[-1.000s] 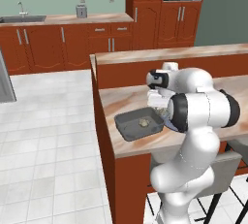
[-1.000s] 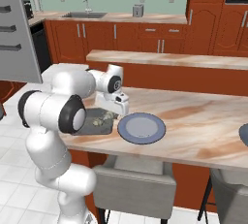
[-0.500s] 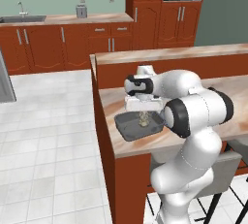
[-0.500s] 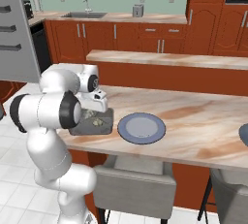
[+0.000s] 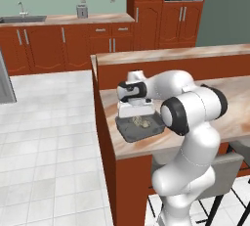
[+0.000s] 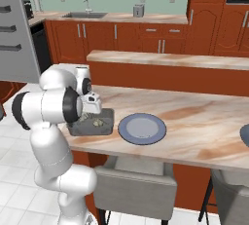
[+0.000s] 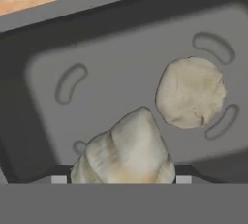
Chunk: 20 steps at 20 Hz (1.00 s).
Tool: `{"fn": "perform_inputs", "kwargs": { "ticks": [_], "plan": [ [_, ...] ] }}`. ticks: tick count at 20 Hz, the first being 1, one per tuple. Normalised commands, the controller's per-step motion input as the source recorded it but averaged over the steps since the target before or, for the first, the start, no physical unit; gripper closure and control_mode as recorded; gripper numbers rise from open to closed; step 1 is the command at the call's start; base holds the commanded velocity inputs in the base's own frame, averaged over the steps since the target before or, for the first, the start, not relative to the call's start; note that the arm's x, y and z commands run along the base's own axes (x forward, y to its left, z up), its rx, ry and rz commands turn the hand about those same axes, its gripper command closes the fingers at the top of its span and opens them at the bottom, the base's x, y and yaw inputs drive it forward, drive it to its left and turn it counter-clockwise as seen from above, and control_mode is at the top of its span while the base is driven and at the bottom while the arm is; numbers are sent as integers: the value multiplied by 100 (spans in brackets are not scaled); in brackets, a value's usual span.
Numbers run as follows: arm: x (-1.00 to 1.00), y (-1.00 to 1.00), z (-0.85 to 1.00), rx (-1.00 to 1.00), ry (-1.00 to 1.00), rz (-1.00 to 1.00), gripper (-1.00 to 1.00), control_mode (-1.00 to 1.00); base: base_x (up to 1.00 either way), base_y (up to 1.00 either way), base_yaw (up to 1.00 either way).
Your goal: Place two dumplings into each of the tupperware containers and then place the containers in the fridge.
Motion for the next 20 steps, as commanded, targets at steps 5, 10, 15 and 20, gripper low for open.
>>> {"fn": "perform_inputs", "kwargs": {
  "ticks": [5,10,15,20],
  "plan": [
    [1,17,-52,0,1,4,100,-100,0,0,0],
    [14,24,-25,0,2,1,100,-100,0,0,0],
    [13,4,-13,0,0,0,100,-100,0,0,0],
    [0,0,0,0,0,0,-100,-100,0,0,0]
  ]
}}
